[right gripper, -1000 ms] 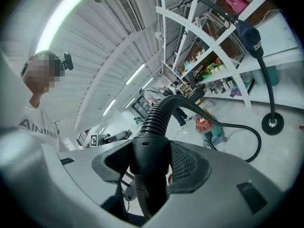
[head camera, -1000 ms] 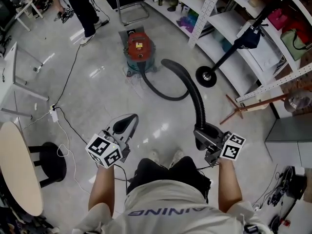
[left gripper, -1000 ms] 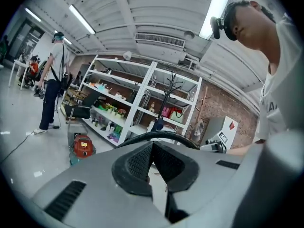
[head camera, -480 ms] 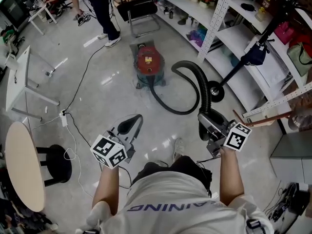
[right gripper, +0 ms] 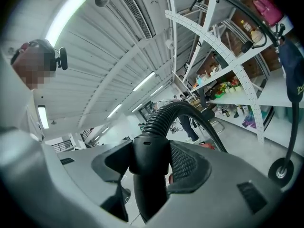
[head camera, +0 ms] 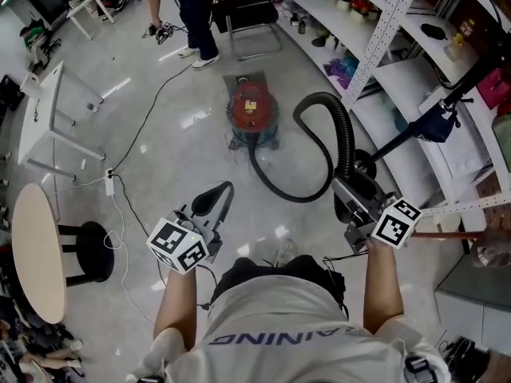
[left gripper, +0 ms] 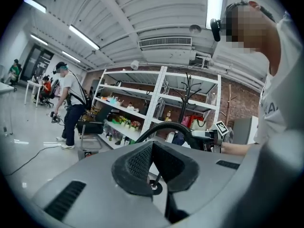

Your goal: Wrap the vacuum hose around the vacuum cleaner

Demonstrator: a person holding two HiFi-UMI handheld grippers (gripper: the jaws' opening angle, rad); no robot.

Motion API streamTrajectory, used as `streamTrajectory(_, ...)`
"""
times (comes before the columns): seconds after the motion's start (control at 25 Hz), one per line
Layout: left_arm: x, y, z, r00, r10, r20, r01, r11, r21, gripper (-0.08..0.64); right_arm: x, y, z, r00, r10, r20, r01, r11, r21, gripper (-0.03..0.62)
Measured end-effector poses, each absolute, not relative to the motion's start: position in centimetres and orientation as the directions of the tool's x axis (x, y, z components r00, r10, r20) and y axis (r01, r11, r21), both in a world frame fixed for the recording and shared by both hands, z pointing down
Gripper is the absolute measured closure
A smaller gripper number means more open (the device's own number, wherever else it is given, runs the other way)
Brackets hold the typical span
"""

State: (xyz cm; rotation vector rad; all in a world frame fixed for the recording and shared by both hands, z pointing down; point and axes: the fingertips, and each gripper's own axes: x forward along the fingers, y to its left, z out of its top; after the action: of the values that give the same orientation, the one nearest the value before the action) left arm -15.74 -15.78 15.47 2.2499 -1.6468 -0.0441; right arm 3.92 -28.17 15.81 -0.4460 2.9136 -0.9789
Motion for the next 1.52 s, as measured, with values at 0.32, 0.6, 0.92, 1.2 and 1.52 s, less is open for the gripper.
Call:
streamTrajectory(0.32, -15.6, -20.8, 15.7, 0.257, -0.947, 0.194, -0.935, -0.193, 0.297, 0.543, 3.3, -35.8, 16.4, -0.961, -0.271, 0.06, -0.256, 0.781, -0.57, 0.351)
streamTrajectory(0.6, -19.8, -24.3, 16.2, 0.24, -0.954, 0.179, -0.937, -0.18, 0.301, 0.543, -1.1, -39.5, 17.0, -0.965, -0.25, 0.08, -0.251, 0.793, -0.555, 0.351)
streamTrajectory(0.92, -28.3, -30.5, 16.5, 0.279, -0.951, 0.136, -0.917, -0.221, 0.333, 0.543, -9.6, -43.9, 17.2, -0.963, -0.244, 0.113, -0.264, 0.783, -0.563, 0.351)
streamTrajectory(1.2, -39.3, -34.1, 16.6, 0.302, -0.941, 0.155, -0.924, -0.248, 0.292, 0.543, -18.0, -49.6, 16.2, -0.935, -0.34, 0.097, -0.33, 0.739, -0.587, 0.351)
streamTrajectory(1.52, -47.4, -36.5, 17.0, 0.273, -0.952, 0.14, -0.923, -0.218, 0.316, 0.543, -23.9, -55.7, 16.1, -0.89, -0.429, 0.155, -0.439, 0.716, -0.543, 0.351)
